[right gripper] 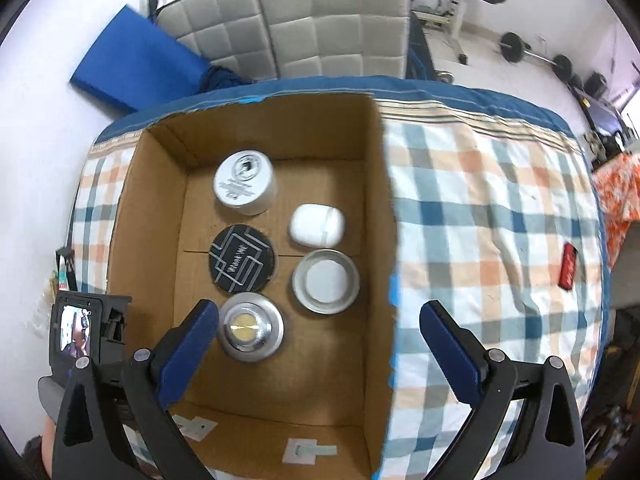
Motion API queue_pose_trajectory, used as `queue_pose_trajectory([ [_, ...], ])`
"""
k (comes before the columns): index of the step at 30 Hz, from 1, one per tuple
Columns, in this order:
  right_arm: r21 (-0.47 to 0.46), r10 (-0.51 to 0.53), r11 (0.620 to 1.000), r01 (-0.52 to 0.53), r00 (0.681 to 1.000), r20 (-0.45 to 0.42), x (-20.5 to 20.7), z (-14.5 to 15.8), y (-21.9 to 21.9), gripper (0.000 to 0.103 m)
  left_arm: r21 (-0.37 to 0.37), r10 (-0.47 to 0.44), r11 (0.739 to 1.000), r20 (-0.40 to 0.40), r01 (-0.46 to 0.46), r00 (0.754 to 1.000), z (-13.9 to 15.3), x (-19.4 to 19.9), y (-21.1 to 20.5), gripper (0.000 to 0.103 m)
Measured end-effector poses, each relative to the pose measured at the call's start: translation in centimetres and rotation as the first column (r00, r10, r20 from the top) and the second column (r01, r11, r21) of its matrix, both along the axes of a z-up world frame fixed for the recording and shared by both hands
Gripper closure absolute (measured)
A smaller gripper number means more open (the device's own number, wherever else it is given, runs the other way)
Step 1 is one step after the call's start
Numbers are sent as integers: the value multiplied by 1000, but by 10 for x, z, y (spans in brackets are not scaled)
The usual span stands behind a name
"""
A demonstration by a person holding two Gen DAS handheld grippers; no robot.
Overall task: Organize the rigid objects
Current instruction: 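Carry the earbud case into the box and release it beside the cream jar, then move the right tool to the red cigarette pack and grasp it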
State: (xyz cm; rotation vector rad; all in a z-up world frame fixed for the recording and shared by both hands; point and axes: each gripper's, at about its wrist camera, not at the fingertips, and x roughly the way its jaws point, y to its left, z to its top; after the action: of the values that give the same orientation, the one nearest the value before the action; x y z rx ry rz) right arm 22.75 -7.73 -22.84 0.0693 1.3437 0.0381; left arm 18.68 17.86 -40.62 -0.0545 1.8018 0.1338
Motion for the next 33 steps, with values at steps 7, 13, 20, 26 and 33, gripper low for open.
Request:
queue_pose_trajectory([
  [7,7,-116,993,115,993,29,-2,15,-53,0,3,4,1000,-1,-4,1000,0,0,0,93],
  [13,5,-273,962,273,960,54,1,14,-113,0,7,12,1000,2,-12,1000,-1,0,1,93],
  [20,-54,-542,836,546,837,75,3,-22,-219,0,12,27,1000,6,-27,1000,-1,-2,5,93],
  [26,32,-778,619,785,607,160,-9,-64,-310,0,19,46,999,10,-47,999,-1,-4,10,93],
  [33,-21,-845,491,871,482,231,5,-119,-358,0,25,69,997,15,-69,998,-2,-6,15,93],
])
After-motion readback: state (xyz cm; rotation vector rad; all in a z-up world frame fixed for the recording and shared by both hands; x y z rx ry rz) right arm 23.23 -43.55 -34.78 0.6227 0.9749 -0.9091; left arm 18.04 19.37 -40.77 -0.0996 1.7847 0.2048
